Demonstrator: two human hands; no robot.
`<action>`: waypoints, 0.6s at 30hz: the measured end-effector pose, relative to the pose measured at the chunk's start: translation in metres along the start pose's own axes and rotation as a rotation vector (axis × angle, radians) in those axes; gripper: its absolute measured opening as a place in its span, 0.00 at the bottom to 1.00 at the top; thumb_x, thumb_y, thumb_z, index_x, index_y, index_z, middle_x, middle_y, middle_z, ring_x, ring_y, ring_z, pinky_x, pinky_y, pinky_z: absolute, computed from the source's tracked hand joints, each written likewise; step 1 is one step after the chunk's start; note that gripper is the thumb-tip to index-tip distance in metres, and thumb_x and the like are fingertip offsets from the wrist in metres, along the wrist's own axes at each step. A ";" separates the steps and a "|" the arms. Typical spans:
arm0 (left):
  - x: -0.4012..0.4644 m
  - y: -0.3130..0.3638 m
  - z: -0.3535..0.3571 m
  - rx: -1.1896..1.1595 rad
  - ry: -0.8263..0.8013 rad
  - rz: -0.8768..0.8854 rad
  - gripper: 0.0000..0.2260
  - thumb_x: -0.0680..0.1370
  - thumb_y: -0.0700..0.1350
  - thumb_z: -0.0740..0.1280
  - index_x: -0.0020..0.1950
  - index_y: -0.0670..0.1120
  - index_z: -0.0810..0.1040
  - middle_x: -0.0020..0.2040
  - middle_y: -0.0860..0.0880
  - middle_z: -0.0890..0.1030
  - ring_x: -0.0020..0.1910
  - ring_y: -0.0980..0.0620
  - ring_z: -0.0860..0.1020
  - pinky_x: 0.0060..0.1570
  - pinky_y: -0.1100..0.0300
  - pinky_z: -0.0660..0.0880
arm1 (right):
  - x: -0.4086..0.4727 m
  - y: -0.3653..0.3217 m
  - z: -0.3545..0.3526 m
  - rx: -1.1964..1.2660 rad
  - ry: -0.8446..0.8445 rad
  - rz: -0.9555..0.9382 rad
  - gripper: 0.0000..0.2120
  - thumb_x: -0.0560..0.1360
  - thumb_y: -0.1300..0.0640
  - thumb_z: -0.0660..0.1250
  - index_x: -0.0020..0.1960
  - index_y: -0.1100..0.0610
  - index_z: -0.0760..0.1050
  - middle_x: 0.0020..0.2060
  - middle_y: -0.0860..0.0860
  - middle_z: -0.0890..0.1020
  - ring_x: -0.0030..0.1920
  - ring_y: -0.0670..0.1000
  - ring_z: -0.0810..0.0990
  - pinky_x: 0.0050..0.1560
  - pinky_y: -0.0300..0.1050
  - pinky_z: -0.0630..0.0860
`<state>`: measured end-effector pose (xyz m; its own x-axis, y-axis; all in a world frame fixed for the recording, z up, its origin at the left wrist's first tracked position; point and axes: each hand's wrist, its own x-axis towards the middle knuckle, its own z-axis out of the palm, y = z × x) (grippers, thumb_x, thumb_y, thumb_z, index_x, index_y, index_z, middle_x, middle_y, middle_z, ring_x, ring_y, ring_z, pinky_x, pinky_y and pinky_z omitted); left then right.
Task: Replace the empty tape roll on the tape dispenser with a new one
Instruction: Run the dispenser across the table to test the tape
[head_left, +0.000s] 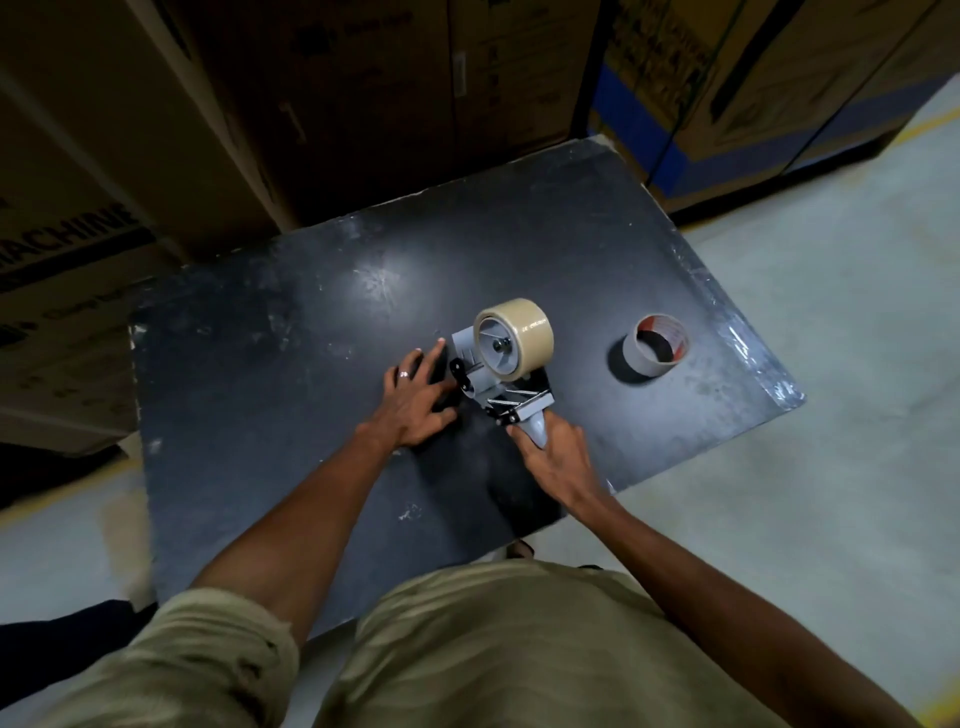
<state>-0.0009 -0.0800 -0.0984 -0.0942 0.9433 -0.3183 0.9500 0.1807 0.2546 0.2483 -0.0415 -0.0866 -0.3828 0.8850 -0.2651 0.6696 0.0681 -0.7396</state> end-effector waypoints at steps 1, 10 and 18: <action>0.000 -0.001 0.002 0.009 -0.001 0.000 0.22 0.76 0.58 0.64 0.70 0.56 0.73 0.82 0.50 0.41 0.79 0.39 0.46 0.72 0.38 0.50 | -0.002 0.000 0.002 -0.003 -0.009 0.008 0.11 0.78 0.43 0.70 0.49 0.51 0.75 0.40 0.45 0.81 0.44 0.50 0.81 0.45 0.44 0.77; -0.005 -0.008 0.009 0.129 -0.012 -0.019 0.30 0.75 0.67 0.58 0.77 0.63 0.61 0.82 0.49 0.39 0.80 0.42 0.41 0.75 0.39 0.44 | -0.025 -0.008 0.016 -0.009 -0.022 -0.007 0.10 0.81 0.52 0.66 0.53 0.59 0.77 0.45 0.52 0.81 0.48 0.58 0.83 0.47 0.47 0.75; -0.005 -0.007 0.006 0.113 -0.019 -0.038 0.34 0.71 0.69 0.65 0.75 0.65 0.62 0.82 0.50 0.39 0.80 0.42 0.42 0.75 0.39 0.46 | -0.009 -0.022 0.013 -0.008 -0.116 0.152 0.18 0.74 0.47 0.71 0.48 0.63 0.82 0.46 0.61 0.87 0.50 0.64 0.85 0.50 0.59 0.82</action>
<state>-0.0052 -0.0875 -0.1045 -0.1257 0.9309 -0.3429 0.9736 0.1822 0.1377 0.2287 -0.0573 -0.0757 -0.3472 0.8263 -0.4435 0.7300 -0.0587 -0.6809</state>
